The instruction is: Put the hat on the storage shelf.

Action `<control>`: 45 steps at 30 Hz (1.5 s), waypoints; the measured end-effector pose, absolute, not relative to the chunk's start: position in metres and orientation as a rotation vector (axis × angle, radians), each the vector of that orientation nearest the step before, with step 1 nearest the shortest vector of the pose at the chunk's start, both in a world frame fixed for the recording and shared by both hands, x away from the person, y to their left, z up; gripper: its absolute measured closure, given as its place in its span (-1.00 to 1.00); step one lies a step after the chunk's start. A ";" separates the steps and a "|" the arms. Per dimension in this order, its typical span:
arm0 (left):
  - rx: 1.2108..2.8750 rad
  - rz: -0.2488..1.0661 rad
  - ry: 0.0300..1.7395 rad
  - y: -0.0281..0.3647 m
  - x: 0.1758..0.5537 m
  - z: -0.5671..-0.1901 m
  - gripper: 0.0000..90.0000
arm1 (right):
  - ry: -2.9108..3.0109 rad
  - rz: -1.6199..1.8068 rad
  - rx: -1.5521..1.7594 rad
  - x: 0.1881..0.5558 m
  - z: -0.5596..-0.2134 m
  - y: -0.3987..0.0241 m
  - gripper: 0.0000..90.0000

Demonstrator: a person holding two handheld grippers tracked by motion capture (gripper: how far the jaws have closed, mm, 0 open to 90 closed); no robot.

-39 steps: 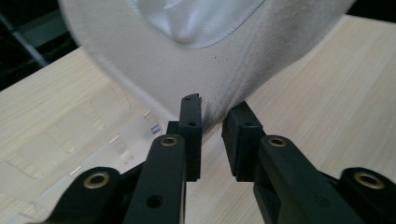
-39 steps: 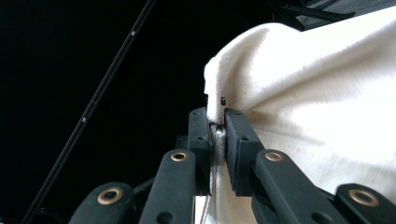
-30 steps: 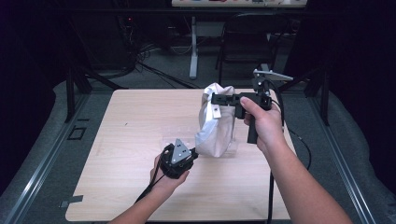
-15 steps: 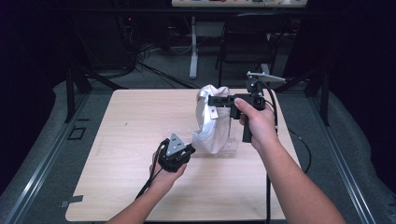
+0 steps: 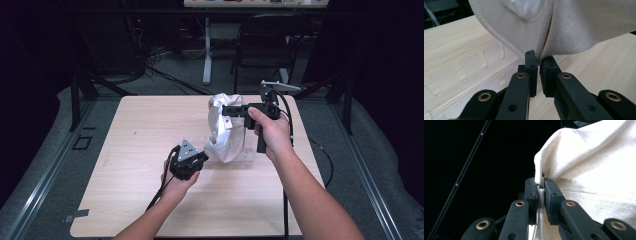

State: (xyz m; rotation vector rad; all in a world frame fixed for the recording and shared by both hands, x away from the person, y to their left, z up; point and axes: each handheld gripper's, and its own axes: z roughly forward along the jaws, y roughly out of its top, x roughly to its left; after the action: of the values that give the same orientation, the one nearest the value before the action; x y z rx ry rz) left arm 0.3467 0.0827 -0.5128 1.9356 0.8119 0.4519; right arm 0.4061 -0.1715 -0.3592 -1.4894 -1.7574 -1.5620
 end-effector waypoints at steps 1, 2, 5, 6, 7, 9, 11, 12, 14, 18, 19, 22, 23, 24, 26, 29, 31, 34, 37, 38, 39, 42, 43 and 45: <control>1.939 0.447 0.813 0.083 0.348 -0.513 0.89 | -1.756 -1.559 -1.493 0.407 -0.360 -0.172 0.82; 1.940 0.446 0.812 0.083 0.348 -0.514 0.89 | -1.756 -1.557 -1.496 0.407 -0.362 -0.172 0.83; 1.934 0.438 0.819 0.083 0.350 -0.516 0.89 | -1.746 -1.553 -1.502 0.408 -0.365 -0.172 0.83; 1.932 0.438 0.822 0.082 0.350 -0.516 0.89 | -1.740 -1.556 -1.506 0.408 -0.366 -0.173 0.83; 1.931 0.434 0.827 0.082 0.350 -0.516 0.89 | -1.742 -1.554 -1.509 0.409 -0.367 -0.173 0.83; 1.926 0.423 0.838 0.082 0.351 -0.516 0.89 | -1.742 -1.555 -1.511 0.409 -0.368 -0.173 0.83; 1.926 0.418 0.851 0.082 0.350 -0.516 0.89 | -1.744 -1.550 -1.509 0.410 -0.369 -0.174 0.83; 1.931 0.425 0.853 0.083 0.350 -0.516 0.89 | -1.741 -1.549 -1.512 0.410 -0.369 -0.173 0.83; 1.935 0.436 0.865 0.083 0.348 -0.515 0.90 | -1.740 -1.548 -1.511 0.410 -0.370 -0.173 0.83; 1.929 0.440 0.881 0.084 0.346 -0.515 0.90 | -1.737 -1.545 -1.510 0.411 -0.372 -0.172 0.82; 1.929 0.439 0.885 0.084 0.345 -0.516 0.90 | -1.740 -1.542 -1.507 0.411 -0.372 -0.172 0.83; 1.936 0.428 0.891 0.082 0.346 -0.517 0.90 | -1.742 -1.542 -1.507 0.411 -0.372 -0.171 0.82; 1.947 0.431 0.892 0.082 0.347 -0.518 0.90 | -1.743 -1.542 -1.508 0.411 -0.372 -0.172 0.82; 1.956 0.430 0.897 0.082 0.347 -0.518 0.90 | -1.742 -1.542 -1.515 0.411 -0.373 -0.172 0.82; 1.959 0.431 0.898 0.083 0.348 -0.520 0.90 | -1.745 -1.537 -1.517 0.410 -0.374 -0.173 0.83; 1.975 0.440 0.895 0.081 0.347 -0.521 0.90 | -1.742 -1.532 -1.522 0.411 -0.377 -0.173 0.83; 1.978 0.431 0.904 0.081 0.347 -0.522 0.90 | -1.745 -1.527 -1.522 0.411 -0.379 -0.174 0.83; 1.984 0.431 0.911 0.082 0.347 -0.523 0.90 | -1.746 -1.526 -1.528 0.411 -0.380 -0.175 0.83; 1.993 0.416 0.928 0.082 0.346 -0.527 0.90 | -1.758 -1.518 -1.530 0.411 -0.382 -0.175 0.83; 1.996 0.414 0.930 0.083 0.346 -0.529 0.91 | -1.763 -1.513 -1.536 0.411 -0.383 -0.174 0.83; 1.996 0.407 0.934 0.083 0.347 -0.531 0.91 | -1.768 -1.503 -1.542 0.411 -0.385 -0.174 0.83; 2.017 0.375 0.953 0.085 0.349 -0.535 0.91 | -1.770 -1.500 -1.546 0.411 -0.387 -0.172 0.83; 2.027 0.360 0.960 0.085 0.350 -0.539 0.91 | -1.786 -1.489 -1.550 0.411 -0.388 -0.172 0.83; 2.015 0.346 0.972 0.086 0.350 -0.540 0.91 | -1.803 -1.475 -1.562 0.412 -0.393 -0.170 0.83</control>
State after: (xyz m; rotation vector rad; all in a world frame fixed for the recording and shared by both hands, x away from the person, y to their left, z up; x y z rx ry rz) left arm 0.3503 0.0865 -0.5403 2.0149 0.9725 0.3457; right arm 0.4115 -0.1698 -0.3929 -1.5621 -1.8027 -1.4746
